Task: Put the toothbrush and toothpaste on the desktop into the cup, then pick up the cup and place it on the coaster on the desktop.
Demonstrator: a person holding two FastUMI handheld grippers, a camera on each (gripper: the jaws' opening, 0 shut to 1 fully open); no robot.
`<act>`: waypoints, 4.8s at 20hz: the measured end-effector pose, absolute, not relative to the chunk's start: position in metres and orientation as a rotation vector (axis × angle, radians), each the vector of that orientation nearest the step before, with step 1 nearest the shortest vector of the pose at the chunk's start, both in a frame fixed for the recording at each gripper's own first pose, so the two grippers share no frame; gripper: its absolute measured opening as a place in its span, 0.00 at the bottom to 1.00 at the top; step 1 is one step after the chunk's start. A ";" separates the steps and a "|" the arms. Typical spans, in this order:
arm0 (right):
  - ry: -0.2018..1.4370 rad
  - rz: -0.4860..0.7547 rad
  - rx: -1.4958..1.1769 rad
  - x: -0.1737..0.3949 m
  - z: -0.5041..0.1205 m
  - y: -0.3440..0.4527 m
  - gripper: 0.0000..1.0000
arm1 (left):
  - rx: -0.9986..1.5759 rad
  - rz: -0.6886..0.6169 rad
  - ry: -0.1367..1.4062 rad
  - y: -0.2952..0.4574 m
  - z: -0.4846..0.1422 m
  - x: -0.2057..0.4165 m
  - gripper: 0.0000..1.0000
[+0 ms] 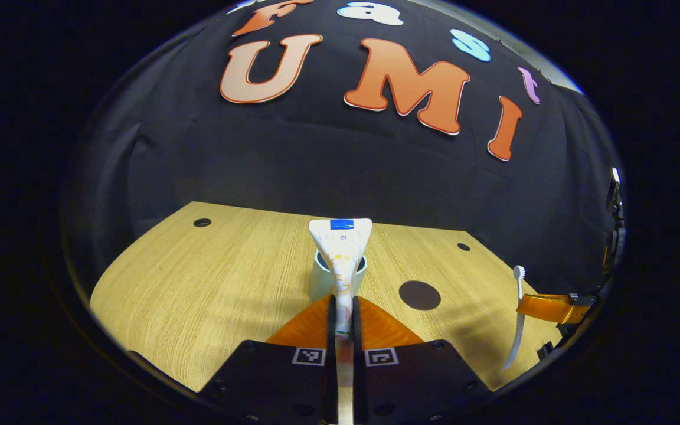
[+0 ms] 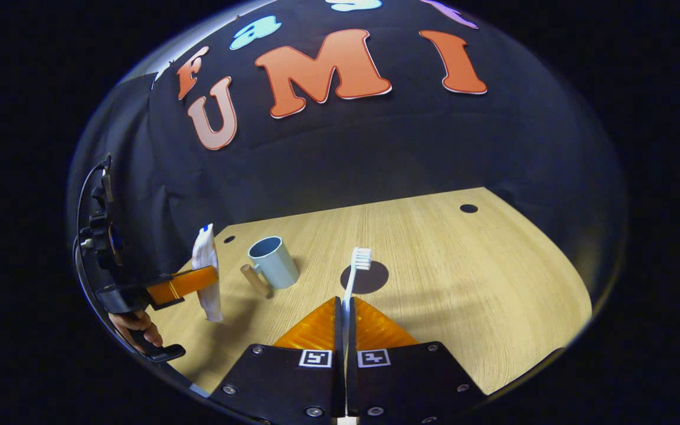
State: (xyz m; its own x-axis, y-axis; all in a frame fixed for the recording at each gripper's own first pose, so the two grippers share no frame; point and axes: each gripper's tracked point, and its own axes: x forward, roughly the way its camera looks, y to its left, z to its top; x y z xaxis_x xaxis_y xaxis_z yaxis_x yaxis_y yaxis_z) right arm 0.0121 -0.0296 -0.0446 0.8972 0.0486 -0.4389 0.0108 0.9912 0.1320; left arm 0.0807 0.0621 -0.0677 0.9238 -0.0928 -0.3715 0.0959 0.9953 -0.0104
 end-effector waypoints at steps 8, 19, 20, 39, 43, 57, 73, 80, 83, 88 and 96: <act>0.348 0.083 0.164 0.020 -0.024 -0.022 0.02 | -0.042 -0.042 0.207 0.087 -0.027 0.127 0.10; 0.205 0.112 0.177 0.053 -0.010 -0.048 0.02 | -0.069 -0.081 0.018 0.073 0.012 0.210 0.09; 0.189 0.104 0.174 0.060 -0.005 -0.050 0.02 | -0.065 -0.095 0.030 0.070 0.006 0.217 0.09; 0.052 0.102 0.081 0.101 0.024 -0.023 0.02 | -0.019 -0.216 0.144 0.058 -0.071 0.242 0.14; 0.062 0.117 0.073 0.108 0.021 -0.008 0.02 | 0.031 -0.234 0.190 0.052 -0.085 0.227 0.35; -0.063 0.184 0.130 0.139 0.040 0.030 0.02 | 0.099 -0.158 0.096 0.076 -0.036 0.157 0.97; -0.156 0.232 0.175 0.213 0.010 0.093 0.03 | 0.074 -0.086 0.127 0.121 -0.048 0.123 0.97; -0.080 0.227 0.165 0.228 -0.026 0.103 0.06 | 0.051 -0.056 0.176 0.136 -0.071 0.126 0.97; -0.006 0.263 0.103 0.215 -0.036 0.102 0.11 | 0.040 -0.064 0.193 0.130 -0.076 0.126 0.98; 0.041 0.276 0.034 0.179 -0.019 0.081 0.27 | 0.050 -0.098 0.196 0.106 -0.065 0.122 0.97; -0.017 0.232 -0.025 0.110 0.032 0.029 0.78 | 0.027 -0.170 0.277 0.067 -0.038 0.128 0.97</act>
State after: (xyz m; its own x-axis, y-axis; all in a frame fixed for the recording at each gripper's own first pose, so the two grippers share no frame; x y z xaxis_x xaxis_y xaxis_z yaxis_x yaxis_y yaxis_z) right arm 0.1099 0.0288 0.0321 0.9730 0.2306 0.0139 -0.2301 0.9728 -0.0267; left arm 0.1284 0.0671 -0.0383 0.9475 -0.1636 -0.2747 0.1710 0.9853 0.0031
